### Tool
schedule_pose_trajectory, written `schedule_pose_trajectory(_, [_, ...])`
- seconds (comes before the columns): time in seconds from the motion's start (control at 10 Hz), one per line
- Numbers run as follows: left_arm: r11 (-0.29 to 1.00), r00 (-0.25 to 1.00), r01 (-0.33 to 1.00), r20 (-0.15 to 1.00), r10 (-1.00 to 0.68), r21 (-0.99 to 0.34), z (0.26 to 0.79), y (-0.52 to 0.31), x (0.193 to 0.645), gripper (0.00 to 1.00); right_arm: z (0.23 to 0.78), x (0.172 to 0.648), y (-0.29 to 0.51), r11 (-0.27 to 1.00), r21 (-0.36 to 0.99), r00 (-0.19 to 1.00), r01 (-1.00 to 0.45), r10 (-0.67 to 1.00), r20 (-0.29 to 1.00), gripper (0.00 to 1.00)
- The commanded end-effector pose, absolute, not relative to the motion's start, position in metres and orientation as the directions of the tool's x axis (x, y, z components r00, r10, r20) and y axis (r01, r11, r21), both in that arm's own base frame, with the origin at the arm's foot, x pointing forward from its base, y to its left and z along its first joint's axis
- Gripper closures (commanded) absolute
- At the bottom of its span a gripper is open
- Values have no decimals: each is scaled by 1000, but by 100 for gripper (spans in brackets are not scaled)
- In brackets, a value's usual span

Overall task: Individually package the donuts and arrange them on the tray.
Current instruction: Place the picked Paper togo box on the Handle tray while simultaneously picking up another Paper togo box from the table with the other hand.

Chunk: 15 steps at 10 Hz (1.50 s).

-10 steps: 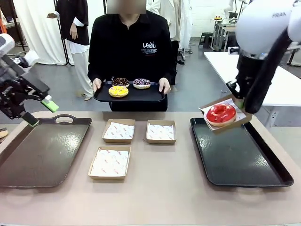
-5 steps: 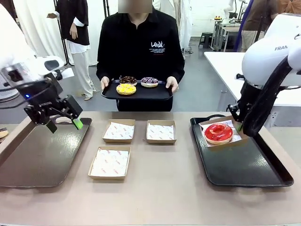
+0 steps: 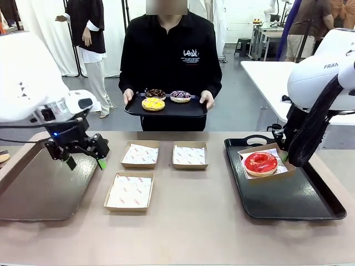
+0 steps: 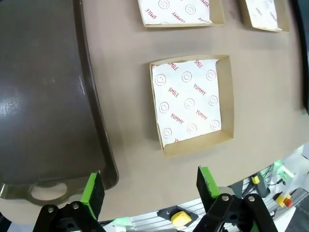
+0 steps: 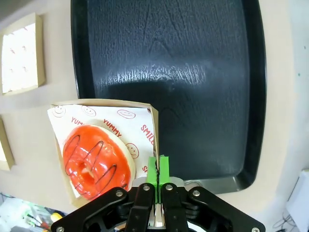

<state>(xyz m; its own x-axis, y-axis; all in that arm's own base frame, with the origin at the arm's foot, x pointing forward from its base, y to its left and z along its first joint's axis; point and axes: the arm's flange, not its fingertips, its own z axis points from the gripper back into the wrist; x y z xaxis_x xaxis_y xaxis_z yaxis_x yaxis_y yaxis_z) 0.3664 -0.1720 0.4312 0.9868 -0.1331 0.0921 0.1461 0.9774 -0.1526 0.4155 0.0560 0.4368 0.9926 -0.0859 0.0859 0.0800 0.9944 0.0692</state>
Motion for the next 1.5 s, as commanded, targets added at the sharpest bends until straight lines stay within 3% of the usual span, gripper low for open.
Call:
schedule_pose_trajectory(0.0, [988,988,111,122,-98,-104,417,-190,370,0,437,415,58,994,71,993,78,-84,86,99])
schedule_pose_trajectory(0.4, [995,983,86,168,-75,-59,388,-214,379,0,437,415,58,994,71,993,78,-84,86,99])
schedule_pose_trajectory(1.4, [989,985,110,141,-95,-99,397,-204,376,0,437,415,58,995,67,993,77,-83,86,99])
